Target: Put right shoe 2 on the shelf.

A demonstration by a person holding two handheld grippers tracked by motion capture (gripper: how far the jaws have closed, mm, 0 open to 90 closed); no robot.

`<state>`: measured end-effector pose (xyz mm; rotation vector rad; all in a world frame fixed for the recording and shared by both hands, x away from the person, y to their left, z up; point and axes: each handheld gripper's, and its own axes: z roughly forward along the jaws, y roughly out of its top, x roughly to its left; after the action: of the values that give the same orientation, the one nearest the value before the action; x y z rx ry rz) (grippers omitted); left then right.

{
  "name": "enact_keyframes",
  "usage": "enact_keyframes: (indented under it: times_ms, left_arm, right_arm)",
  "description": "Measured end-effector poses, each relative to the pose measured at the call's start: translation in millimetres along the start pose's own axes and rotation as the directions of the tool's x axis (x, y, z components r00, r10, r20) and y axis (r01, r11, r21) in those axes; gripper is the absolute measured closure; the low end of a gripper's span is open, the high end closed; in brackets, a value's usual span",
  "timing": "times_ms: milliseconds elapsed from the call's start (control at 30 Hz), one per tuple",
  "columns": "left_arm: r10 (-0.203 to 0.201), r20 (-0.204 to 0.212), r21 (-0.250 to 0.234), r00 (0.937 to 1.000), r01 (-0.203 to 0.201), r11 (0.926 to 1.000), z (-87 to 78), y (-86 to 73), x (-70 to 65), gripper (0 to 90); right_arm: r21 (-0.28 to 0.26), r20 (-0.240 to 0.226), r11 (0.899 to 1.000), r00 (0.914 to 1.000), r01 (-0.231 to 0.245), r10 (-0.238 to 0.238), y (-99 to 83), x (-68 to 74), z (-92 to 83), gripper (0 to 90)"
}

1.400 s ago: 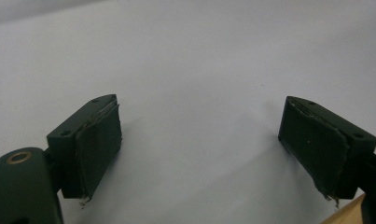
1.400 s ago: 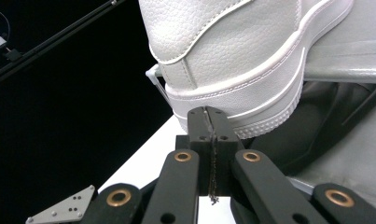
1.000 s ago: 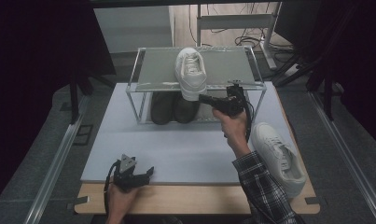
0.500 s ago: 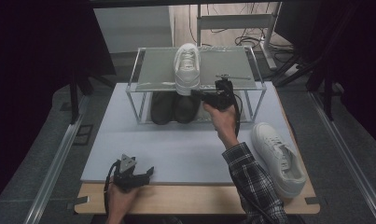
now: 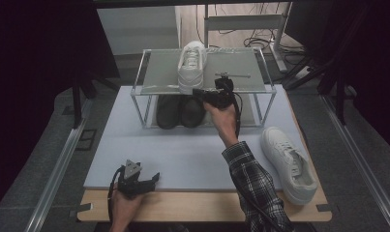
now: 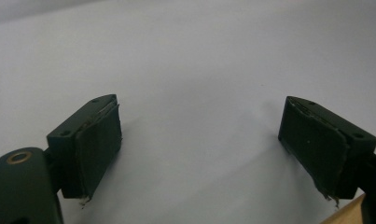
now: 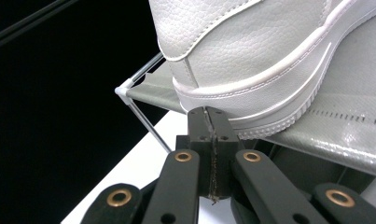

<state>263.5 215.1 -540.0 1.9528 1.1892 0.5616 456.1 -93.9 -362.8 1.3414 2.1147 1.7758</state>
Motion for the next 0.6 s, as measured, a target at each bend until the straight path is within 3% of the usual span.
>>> enact_keyframes:
  times_ms: [367, 600]
  left_arm:
    - [-0.001, 0.001, -0.001, 1.0, 0.001, 1.0, 0.1, -0.1, -0.1, 12.7]
    - [-0.001, 0.0, -0.001, 1.0, 0.001, 1.0, 0.1, -0.1, -0.2, 12.8]
  right_arm:
    - [0.02, 0.009, 1.0, 0.9998, 0.02, -0.02, -2.1, 1.5, -4.3, 89.2]
    - [0.037, 0.01, 0.995, 0.9957, 0.092, -0.093, -7.3, 9.5, -12.8, 86.7]
